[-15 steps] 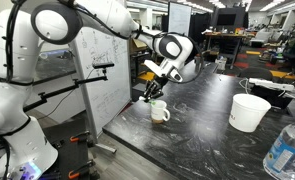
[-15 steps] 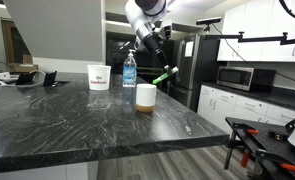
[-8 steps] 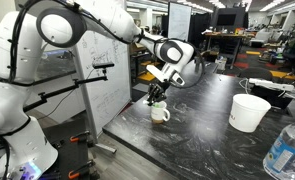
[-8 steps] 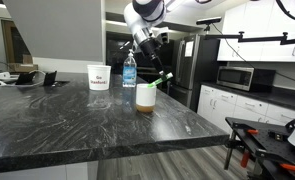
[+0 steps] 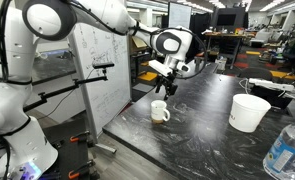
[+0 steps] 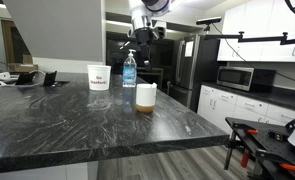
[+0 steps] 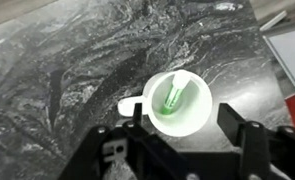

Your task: Put the marker in the mug

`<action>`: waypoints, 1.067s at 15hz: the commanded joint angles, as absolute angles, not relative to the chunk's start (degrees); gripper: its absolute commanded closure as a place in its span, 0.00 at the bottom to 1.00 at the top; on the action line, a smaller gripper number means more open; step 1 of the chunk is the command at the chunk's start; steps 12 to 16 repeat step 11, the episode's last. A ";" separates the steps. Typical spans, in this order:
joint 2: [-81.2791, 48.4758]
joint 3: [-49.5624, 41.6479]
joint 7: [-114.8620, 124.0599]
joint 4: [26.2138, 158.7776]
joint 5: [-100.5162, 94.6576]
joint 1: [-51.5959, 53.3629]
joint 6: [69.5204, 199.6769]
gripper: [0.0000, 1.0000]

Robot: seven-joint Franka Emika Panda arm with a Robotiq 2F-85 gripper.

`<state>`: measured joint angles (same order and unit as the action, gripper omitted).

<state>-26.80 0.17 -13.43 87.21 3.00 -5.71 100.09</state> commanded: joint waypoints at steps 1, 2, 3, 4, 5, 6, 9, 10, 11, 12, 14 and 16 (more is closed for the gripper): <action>-18.66 0.35 -15.54 96.78 4.06 -5.96 110.43 0.00; -16.94 0.16 -15.26 98.71 3.70 -5.75 113.18 0.00; -15.33 0.09 -15.54 100.41 3.76 -5.77 114.69 0.00; -13.74 -0.04 -15.26 102.32 3.78 -5.69 115.98 0.00; -12.26 -0.11 -15.54 104.10 3.87 -5.70 116.69 0.00; -10.77 -0.16 -15.61 105.77 4.17 -5.70 116.80 0.00; -6.86 -0.40 -16.03 110.50 4.26 -5.46 118.47 0.00; -5.78 -0.51 -15.87 111.86 3.92 -5.30 119.33 0.00; -4.82 -0.60 -15.80 113.18 3.44 -5.15 120.50 0.00; -4.82 -0.60 -15.80 113.18 3.44 -5.15 120.50 0.00; -4.82 -0.60 -15.80 113.18 3.44 -5.15 120.50 0.00; -4.82 -0.60 -15.80 113.18 3.44 -5.15 120.50 0.00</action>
